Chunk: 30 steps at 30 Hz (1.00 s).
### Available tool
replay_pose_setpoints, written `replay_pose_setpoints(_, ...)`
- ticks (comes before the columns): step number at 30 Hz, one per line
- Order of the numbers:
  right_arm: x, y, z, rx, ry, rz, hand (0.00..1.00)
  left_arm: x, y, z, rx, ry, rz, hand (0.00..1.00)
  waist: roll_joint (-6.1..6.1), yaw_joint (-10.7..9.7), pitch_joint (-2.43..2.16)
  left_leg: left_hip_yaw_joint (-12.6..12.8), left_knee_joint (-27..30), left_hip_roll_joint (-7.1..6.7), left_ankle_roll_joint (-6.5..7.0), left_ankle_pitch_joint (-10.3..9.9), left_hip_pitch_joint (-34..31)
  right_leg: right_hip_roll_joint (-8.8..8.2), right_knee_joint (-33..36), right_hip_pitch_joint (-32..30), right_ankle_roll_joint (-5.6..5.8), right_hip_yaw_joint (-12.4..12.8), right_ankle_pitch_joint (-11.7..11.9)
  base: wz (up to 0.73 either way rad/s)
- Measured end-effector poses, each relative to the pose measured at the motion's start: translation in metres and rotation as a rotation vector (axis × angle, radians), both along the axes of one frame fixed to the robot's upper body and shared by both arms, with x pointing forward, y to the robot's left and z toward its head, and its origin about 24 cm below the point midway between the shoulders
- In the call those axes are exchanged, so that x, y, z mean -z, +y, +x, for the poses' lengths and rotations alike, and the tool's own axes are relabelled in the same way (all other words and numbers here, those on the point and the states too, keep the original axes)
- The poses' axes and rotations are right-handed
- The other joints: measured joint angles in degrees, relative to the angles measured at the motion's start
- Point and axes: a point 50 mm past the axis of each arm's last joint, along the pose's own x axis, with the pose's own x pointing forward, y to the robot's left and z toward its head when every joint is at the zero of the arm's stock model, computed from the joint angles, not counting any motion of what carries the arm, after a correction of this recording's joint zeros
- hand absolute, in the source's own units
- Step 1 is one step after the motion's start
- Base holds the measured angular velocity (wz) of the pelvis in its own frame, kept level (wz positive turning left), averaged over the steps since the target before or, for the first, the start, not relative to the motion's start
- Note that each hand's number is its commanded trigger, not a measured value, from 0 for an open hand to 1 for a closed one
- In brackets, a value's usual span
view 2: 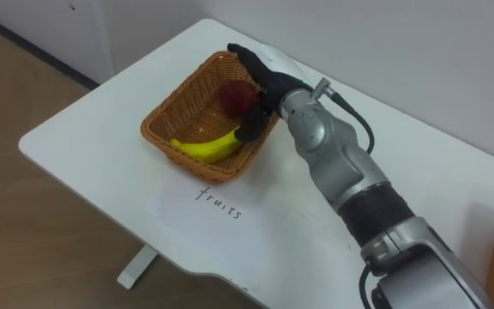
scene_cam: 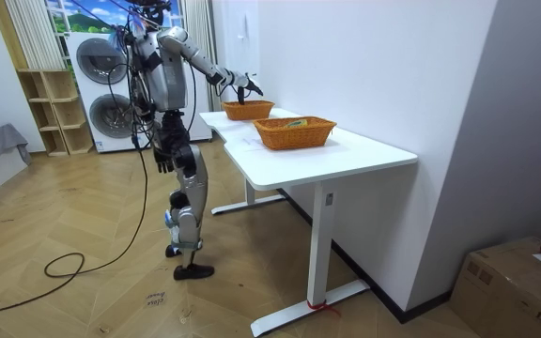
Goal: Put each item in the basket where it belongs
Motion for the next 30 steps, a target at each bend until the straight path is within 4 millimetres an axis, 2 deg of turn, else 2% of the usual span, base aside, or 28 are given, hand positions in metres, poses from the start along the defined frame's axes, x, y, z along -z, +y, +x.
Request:
replay_pose_setpoints(22,0.0,-0.001,0.0,-0.003,0.003,-0.002,0.0,0.0,0.0,-0.001,-0.002,0.002,0.0,0.0,0.11,-0.7,0.05,-0.3,0.3,-0.24,0.0,0.0,0.0,-0.09,0.0,0.3,0.06,0.3,-0.1,0.0)
replay_pose_setpoints(23,-0.001,-0.003,0.0,-0.001,0.0,-0.005,0.0,0.0,0.0,-0.002,-0.003,0.004,-0.001,0.0,0.05,-0.7,0.01,-0.3,0.4,-0.59,0.01,0.0,0.0,-0.13,0.0,0.3,0.08,0.4,-0.1,0.0)
replay_pose_setpoints(30,-0.013,-0.021,0.005,0.058,-0.064,0.024,0.0,0.002,0.0,-0.011,-0.009,0.02,0.001,0.0,-0.19,-1.2,-0.17,-0.3,0.4,-0.61,0.05,0.0,0.1,-0.27,0.0,0.5,0.13,0.5,-0.1,0.0)
